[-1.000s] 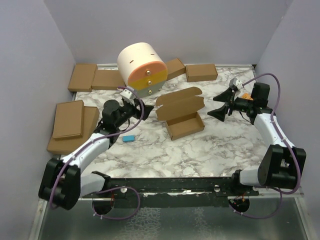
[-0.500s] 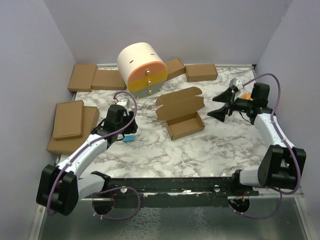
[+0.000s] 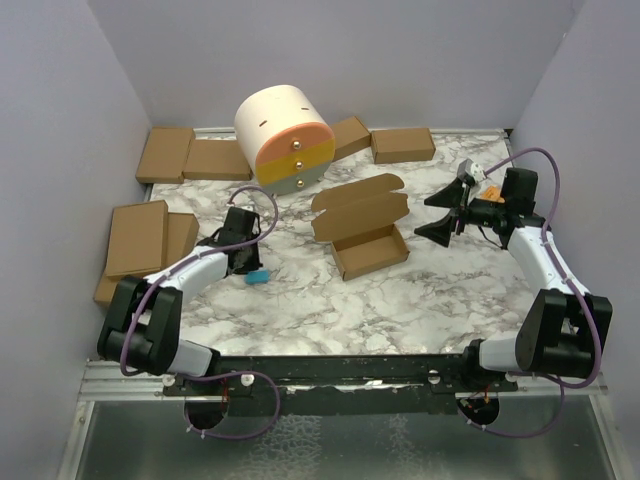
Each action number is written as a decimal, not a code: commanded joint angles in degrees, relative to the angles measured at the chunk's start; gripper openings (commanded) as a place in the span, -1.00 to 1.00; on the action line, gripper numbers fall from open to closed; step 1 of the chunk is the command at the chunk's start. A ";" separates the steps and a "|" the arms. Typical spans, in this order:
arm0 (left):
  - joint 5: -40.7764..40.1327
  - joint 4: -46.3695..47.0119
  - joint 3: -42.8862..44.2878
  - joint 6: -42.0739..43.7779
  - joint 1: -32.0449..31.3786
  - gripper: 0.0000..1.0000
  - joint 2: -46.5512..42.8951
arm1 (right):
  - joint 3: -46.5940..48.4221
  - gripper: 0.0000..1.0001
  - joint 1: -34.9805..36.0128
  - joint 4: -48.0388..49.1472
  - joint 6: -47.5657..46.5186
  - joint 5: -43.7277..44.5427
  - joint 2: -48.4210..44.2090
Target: Fold the paper box
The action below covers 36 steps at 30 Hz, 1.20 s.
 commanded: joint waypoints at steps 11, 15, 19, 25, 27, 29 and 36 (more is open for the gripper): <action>3.65 -6.90 -8.27 -12.04 -1.13 -0.88 -11.88 | 2.44 0.98 -0.18 -3.36 -3.12 -2.52 0.76; 9.17 -5.22 -9.76 -14.62 -2.96 -0.87 -11.89 | 2.74 0.99 -0.21 -3.91 -3.65 -2.49 0.42; 8.88 -6.05 -10.53 -15.43 -6.16 -0.82 -13.24 | 2.75 0.98 -0.19 -4.09 -3.87 -2.50 0.13; 7.47 -7.80 -9.55 -15.56 -7.42 -0.48 -17.20 | 2.69 0.98 -0.21 -4.22 -4.05 -2.59 0.56; 5.59 -8.01 -9.36 -15.36 -7.47 -0.30 -18.57 | 2.66 0.99 -0.21 -4.27 -4.07 -2.60 0.63; 5.20 -7.51 -9.45 -15.39 -7.50 -0.12 -18.94 | 2.67 0.99 -0.21 -4.27 -4.12 -2.57 0.74; 0.70 -9.31 -8.74 -26.10 -10.51 0.14 -18.16 | 2.64 0.99 -0.29 -4.32 -4.23 -2.58 1.03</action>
